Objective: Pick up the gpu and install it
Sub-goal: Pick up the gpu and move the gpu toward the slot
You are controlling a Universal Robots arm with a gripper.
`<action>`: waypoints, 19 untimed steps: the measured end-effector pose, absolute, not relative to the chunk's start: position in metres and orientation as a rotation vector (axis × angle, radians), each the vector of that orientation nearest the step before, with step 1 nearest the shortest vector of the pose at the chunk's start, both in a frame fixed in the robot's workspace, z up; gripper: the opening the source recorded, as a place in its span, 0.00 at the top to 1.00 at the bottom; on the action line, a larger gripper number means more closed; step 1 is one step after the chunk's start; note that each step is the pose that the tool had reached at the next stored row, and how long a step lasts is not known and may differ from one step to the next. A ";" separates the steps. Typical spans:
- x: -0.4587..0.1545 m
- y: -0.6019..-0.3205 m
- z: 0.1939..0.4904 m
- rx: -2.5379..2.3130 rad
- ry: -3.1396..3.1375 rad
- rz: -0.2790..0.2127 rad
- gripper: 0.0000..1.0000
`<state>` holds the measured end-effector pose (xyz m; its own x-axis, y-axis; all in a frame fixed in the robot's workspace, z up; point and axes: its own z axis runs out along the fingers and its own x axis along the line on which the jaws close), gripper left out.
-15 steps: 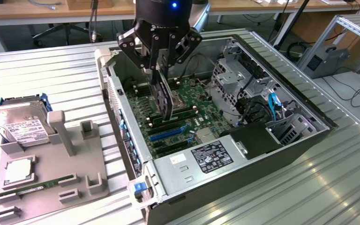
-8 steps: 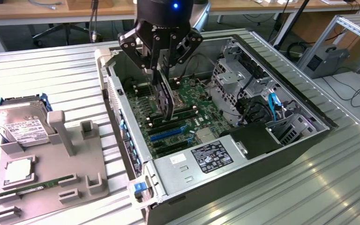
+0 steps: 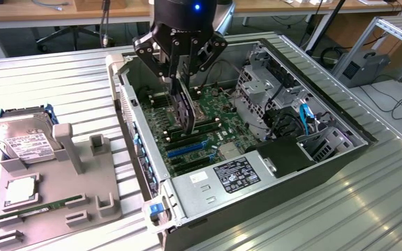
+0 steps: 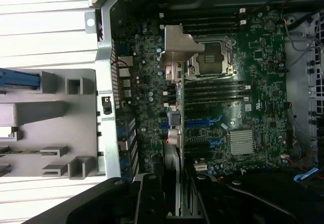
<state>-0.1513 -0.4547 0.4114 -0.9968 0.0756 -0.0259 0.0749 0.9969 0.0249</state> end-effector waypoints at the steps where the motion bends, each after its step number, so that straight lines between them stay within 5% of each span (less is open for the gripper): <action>1: -0.151 -0.455 0.411 0.117 3.112 0.037 0.74; 19: -0.146 -0.455 0.409 0.117 3.112 0.033 0.74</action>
